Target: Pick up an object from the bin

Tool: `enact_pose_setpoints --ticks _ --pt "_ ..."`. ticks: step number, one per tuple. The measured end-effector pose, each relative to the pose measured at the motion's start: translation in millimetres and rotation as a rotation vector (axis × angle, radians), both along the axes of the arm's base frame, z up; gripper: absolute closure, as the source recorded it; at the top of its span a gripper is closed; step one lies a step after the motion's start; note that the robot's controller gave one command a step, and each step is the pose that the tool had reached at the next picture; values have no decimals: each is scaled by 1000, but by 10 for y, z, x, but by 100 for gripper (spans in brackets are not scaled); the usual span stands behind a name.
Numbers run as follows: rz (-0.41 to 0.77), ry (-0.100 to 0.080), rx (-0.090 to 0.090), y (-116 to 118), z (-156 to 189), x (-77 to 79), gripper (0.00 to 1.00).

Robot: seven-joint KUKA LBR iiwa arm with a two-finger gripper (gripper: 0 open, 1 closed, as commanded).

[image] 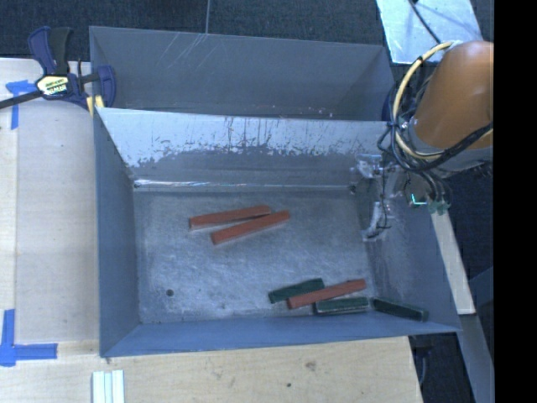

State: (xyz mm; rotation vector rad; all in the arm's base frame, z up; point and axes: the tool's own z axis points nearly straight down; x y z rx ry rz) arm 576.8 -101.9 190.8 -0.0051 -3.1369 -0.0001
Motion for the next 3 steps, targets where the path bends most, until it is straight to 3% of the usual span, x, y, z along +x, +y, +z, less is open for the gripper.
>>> enact_pose_setpoints --ticks 1,2,3 --pt "82 4 3 510 -915 -635 0" --pt "123 -14 0 849 -1203 -917 0" --pt "123 -14 -1 835 -1180 -911 100"
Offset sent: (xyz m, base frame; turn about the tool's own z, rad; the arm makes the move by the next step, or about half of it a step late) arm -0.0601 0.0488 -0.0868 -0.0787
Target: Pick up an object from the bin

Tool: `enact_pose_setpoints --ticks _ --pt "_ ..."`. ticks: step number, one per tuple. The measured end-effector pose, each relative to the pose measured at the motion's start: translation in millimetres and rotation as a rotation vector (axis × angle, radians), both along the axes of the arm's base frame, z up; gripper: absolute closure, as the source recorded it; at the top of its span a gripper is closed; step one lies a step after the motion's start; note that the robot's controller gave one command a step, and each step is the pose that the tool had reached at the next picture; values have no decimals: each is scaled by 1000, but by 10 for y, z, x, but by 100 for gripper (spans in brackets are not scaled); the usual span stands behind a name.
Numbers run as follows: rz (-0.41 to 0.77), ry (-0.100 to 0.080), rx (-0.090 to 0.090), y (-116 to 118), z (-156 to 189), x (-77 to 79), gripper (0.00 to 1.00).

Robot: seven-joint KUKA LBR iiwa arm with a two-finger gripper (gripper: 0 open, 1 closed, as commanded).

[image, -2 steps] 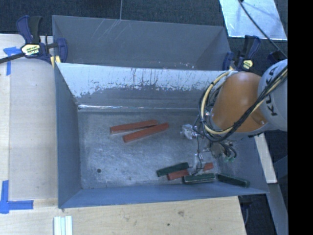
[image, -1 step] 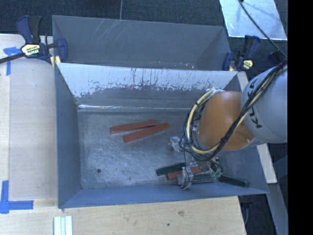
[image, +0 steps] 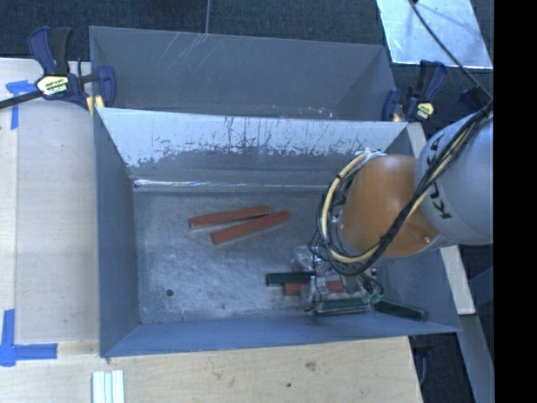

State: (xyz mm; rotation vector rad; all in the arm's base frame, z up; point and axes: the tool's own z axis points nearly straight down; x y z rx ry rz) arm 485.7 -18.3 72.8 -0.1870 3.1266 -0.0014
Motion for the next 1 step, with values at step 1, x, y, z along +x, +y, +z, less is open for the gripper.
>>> enact_pose_setpoints --ticks 1 --pt "32 -2 -1 -10 1356 301 100"
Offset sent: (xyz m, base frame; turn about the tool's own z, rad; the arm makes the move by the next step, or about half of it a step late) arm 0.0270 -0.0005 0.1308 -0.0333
